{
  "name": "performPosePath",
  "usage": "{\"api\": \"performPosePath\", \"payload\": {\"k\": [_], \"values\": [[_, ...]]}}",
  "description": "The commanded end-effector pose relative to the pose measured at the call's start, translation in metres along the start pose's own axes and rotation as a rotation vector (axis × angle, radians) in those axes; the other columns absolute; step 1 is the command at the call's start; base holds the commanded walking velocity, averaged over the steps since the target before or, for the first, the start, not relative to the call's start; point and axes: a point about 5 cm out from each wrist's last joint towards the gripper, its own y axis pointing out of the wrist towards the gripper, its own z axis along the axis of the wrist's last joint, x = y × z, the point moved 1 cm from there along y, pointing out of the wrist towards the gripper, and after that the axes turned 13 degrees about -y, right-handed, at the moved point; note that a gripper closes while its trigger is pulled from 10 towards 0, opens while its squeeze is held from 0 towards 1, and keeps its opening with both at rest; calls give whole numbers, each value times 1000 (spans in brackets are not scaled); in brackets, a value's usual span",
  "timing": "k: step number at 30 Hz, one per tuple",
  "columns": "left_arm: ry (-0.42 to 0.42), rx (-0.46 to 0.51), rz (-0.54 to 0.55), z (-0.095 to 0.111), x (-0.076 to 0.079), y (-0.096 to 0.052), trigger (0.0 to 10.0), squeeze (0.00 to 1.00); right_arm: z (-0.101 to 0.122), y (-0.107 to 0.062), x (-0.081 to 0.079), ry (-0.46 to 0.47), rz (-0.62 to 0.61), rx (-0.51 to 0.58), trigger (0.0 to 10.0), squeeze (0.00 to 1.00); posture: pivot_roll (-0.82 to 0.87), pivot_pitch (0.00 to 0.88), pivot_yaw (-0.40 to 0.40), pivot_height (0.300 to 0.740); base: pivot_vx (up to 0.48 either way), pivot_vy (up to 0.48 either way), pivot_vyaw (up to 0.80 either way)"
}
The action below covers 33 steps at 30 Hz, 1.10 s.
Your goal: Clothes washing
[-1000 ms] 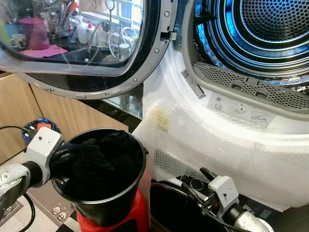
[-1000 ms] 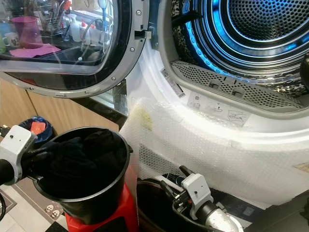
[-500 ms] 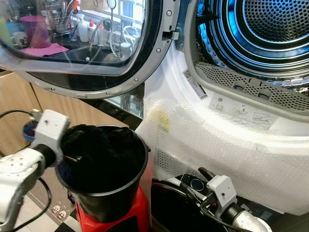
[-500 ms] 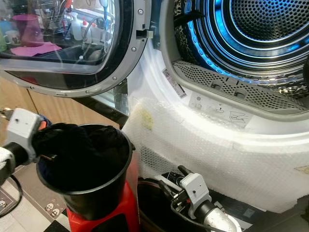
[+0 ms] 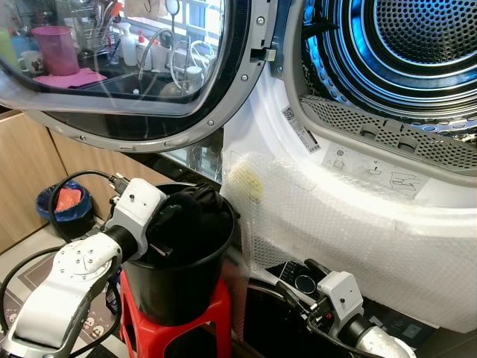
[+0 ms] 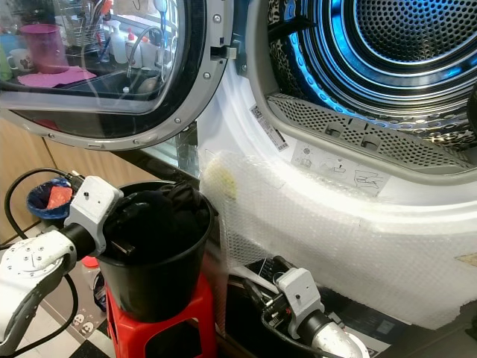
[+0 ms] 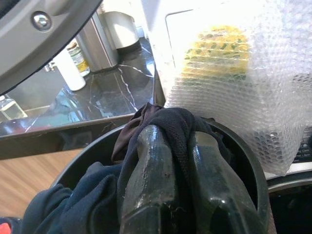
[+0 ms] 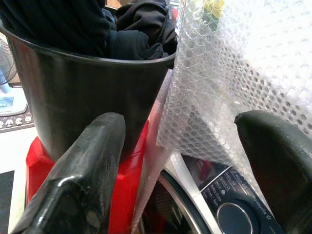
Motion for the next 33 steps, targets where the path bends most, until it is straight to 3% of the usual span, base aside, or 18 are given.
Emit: {"api": "performPosePath", "payload": {"k": [1,13,16,24,33], "values": [[42,90,-52,18,11,-1,10000,0,1,-1,-1,-19,0,0,10000,0,85,40,-65,740,0,0,0],[44,89,-108,18,22,-5,10000,0,0,-2,-1,-16,2,-2,10000,0,90,48,-65,740,0,0,0],[28,135,-126,32,26,-2,10000,0,1,-1,-2,-14,5,0,10000,0,94,51,-66,740,0,0,0],[100,193,-108,57,13,5,10000,0,2,1,-3,-14,6,5,10000,0,94,45,-61,740,0,0,0],[141,280,-128,83,13,10,10000,0,3,3,-3,-6,-7,15,10000,0,88,32,-53,740,0,0,0]]}}
